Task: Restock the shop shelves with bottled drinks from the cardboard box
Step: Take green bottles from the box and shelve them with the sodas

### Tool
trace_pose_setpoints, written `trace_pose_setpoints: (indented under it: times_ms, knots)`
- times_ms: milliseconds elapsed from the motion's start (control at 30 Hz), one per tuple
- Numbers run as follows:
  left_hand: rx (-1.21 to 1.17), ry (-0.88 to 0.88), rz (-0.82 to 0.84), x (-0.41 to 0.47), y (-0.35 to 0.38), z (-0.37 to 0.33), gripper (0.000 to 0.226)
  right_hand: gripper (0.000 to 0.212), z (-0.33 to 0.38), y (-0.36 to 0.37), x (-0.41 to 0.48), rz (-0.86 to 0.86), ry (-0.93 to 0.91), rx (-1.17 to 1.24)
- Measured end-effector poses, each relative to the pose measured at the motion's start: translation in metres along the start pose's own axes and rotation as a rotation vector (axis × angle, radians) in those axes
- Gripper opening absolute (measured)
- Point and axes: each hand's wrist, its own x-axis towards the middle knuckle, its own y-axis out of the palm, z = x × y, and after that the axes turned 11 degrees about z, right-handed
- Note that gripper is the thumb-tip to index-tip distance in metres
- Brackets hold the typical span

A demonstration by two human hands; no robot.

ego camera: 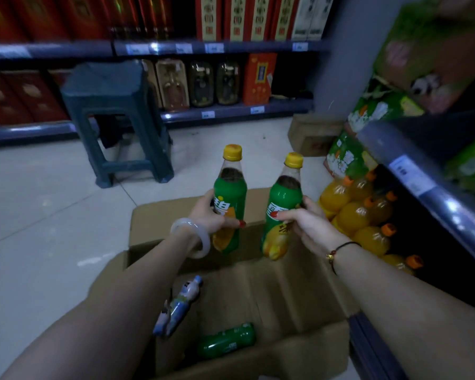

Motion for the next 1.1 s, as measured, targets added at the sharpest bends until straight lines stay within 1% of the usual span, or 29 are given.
trace_pose_setpoints:
  times_ms: [100,233,367,467,567,667,800,933,1100]
  knots:
    - [-0.027,0.053,0.009,-0.043,-0.012,-0.083,0.069,0.061,0.086,0.009,-0.041,-0.005,-0.052,0.012]
    - [0.009,0.106,0.003,-0.098,-0.028,-0.204,0.062,0.058,0.206,0.019,-0.101,0.019,-0.132,0.011]
    - [0.023,0.158,-0.007,-0.147,-0.04,-0.324,0.055,0.05,0.321,0.026,-0.155,0.024,-0.208,0.017]
    - [0.032,0.212,0.016,-0.184,-0.049,-0.402,0.053,0.052,0.395,0.031,-0.188,0.019,-0.273,0.002]
    - [0.06,0.278,0.025,-0.213,-0.055,-0.463,0.052,0.051,0.456,0.031,-0.218,0.045,-0.337,0.035]
    - [0.084,0.325,0.014,-0.234,-0.06,-0.509,0.046,0.049,0.504,0.027,-0.242,0.072,-0.384,0.022]
    - [0.119,0.368,0.035,-0.252,-0.058,-0.554,0.045,0.051,0.545,0.017,-0.263,0.03,-0.429,-0.015]
    - [0.138,0.418,0.098,-0.268,-0.047,-0.586,0.039,0.05,0.57,0.008,-0.283,-0.003,-0.47,-0.03]
    - [0.17,0.444,0.158,-0.279,-0.035,-0.606,0.042,0.045,0.585,0.004,-0.311,-0.07,-0.502,-0.008]
